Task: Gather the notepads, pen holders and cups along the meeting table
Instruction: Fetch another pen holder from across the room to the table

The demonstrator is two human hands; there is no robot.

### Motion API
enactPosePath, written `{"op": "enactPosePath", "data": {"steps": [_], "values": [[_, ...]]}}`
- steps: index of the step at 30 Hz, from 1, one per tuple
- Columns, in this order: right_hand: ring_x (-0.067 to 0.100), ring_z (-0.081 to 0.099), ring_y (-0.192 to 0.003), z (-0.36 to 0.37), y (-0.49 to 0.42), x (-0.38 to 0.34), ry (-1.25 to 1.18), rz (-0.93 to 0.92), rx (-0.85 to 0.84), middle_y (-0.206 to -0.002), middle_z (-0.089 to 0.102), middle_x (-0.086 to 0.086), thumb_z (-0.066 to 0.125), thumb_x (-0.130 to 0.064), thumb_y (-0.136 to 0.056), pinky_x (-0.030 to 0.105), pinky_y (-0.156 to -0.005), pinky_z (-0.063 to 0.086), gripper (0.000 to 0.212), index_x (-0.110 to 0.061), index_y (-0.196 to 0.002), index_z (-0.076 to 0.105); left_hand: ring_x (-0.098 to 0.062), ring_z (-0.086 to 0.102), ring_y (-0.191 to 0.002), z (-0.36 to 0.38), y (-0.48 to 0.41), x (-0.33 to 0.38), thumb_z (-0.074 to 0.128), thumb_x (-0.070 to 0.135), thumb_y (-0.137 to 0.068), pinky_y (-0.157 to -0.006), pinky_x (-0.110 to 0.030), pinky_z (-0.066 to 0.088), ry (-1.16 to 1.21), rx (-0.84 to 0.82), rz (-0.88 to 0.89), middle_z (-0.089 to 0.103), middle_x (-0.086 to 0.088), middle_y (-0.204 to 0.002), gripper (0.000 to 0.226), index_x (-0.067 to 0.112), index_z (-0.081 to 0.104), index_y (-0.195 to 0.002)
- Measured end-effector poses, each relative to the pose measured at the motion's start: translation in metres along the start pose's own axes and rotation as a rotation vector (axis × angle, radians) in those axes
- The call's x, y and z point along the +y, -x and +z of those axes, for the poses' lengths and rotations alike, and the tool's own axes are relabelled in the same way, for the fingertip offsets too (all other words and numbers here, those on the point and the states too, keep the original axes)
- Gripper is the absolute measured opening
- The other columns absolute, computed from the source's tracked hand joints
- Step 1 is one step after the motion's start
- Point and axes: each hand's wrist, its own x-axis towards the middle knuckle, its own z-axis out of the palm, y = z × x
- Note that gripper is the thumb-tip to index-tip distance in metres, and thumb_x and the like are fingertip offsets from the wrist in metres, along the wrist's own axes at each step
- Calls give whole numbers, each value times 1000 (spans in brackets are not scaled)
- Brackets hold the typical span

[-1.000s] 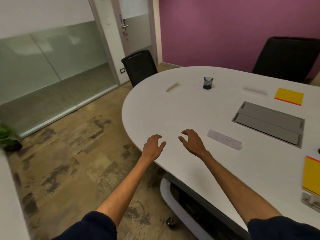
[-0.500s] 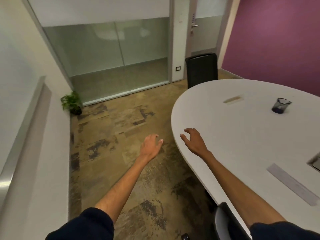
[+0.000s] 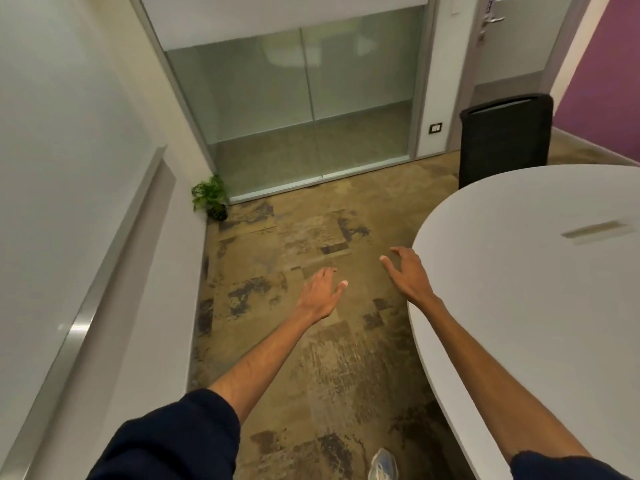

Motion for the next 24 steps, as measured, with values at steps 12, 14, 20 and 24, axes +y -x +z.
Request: {"op": "enactPosePath", "data": {"steps": [12,14,20,24], "values": [[25,44,-133,-9,-158,0,38,-1,-19,-139,50,11,49,-43,-99,40,-112,38,51,-8,-136,50,-27,46,-132,-18,-165,4,32,51,-101,-107,-45,40,1,0,36,41,-11,-148,62,9,32,-147],[24,44,-132,-3,-188,-1,63,-13,-32,-138,50,11,48,-44,-99,39,-111,37,50,-9,-135,51,-27,47,-131,-19,-194,-1,32,50,-102,-106,-45,41,35,16,36,41,-11,-148,62,9,32,-148],[26,43,-133,23,-299,-2,157,-17,-101,-140,48,14,46,-43,-101,39,-113,35,53,-6,-138,47,-27,46,-131,-20,-305,-30,33,50,-102,-105,-43,41,132,57,4,43,-11,-146,61,9,34,-146],[30,31,-143,45,-386,-8,237,-21,-162,-154,35,16,40,-47,-102,40,-117,28,62,-7,-149,33,-27,42,-134,-35,-394,-60,33,47,-103,-109,-43,37,167,88,8,45,-11,-147,56,12,36,-146]]}}
